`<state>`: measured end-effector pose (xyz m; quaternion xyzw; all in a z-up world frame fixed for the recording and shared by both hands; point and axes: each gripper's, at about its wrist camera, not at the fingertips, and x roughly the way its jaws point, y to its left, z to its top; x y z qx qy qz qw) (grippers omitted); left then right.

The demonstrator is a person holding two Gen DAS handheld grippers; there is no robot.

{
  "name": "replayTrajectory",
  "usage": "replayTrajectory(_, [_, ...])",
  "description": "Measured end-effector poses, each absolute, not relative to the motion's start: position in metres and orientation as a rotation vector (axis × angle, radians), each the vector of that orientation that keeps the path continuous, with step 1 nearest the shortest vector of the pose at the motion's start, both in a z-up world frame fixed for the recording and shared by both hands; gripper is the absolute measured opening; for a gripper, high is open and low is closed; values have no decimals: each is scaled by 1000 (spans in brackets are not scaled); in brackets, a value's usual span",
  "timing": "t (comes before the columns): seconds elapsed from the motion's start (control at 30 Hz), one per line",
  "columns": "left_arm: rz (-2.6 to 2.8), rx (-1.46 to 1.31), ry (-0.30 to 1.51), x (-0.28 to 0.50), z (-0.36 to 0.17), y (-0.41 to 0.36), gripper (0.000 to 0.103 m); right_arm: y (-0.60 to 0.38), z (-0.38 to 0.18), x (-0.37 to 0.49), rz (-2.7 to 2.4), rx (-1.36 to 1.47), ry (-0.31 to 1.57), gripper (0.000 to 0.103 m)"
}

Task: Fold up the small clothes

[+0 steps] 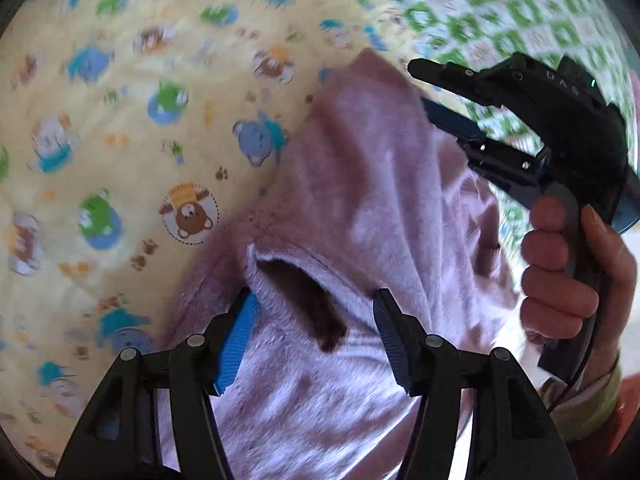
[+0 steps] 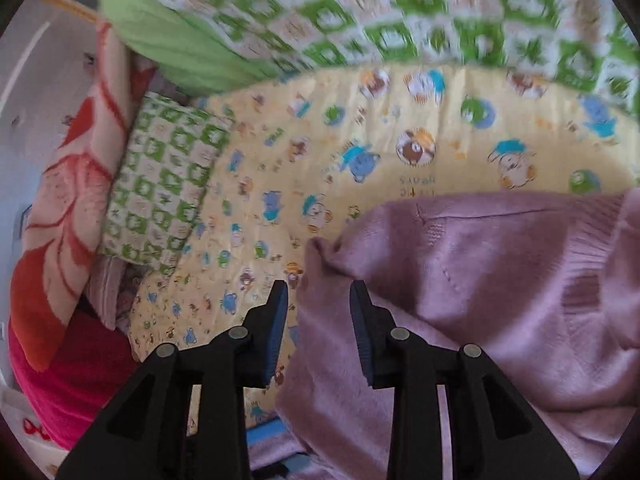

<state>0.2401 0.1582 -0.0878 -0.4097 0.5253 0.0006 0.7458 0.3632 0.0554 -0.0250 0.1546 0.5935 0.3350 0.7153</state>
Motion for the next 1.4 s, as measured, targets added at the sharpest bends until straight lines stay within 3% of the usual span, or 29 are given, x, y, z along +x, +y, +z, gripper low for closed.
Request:
replayTrajectory(0.17, [10,-1061,1103,247,-101,174,61,58,-57,387,686,495,1420,34])
replayTrajectory(0.27, [25,-1077,1089,253,-103,173,60,56,-72,395,672,642,1449,44])
replayTrajectory(0.33, [41,-1028,1090,258,-101,169,57,57,-77,396,661,671,1427,44])
replayTrajectory(0.37, [55,-994,1093,260,-99,164,46,59,-76,397,660,647,1411,38])
replayTrajectory(0.4, [72,-943,1103,263,-98,161,28,61,-75,397,654,613,1394,29])
replayTrajectory(0.43, [75,-908,1111,266,-97,158,21,61,-73,397,633,574,1382,6])
replayTrajectory(0.47, [57,-886,1106,266,-95,156,13,60,-72,397,632,563,1365,6])
replayTrajectory(0.53, [33,-855,1075,263,-86,152,9,55,-55,398,657,534,1278,6])
replayTrajectory(0.67, [-5,-715,1015,256,-64,143,8,56,-8,402,740,437,1024,5])
replayTrajectory(0.87, [8,-637,1067,262,-78,140,9,71,-42,422,644,346,1089,4])
replayTrajectory(1.07, [18,-645,1057,246,-68,156,29,58,-39,419,650,373,1110,7])
replayTrajectory(1.23, [54,-623,1028,233,-53,172,35,28,-14,393,740,371,1047,8])
replayTrajectory(1.37, [76,-616,1027,232,-51,181,36,16,-25,367,744,302,1095,9])
replayTrajectory(1.4, [74,-617,1028,231,-48,186,41,11,-30,359,733,280,1105,9])
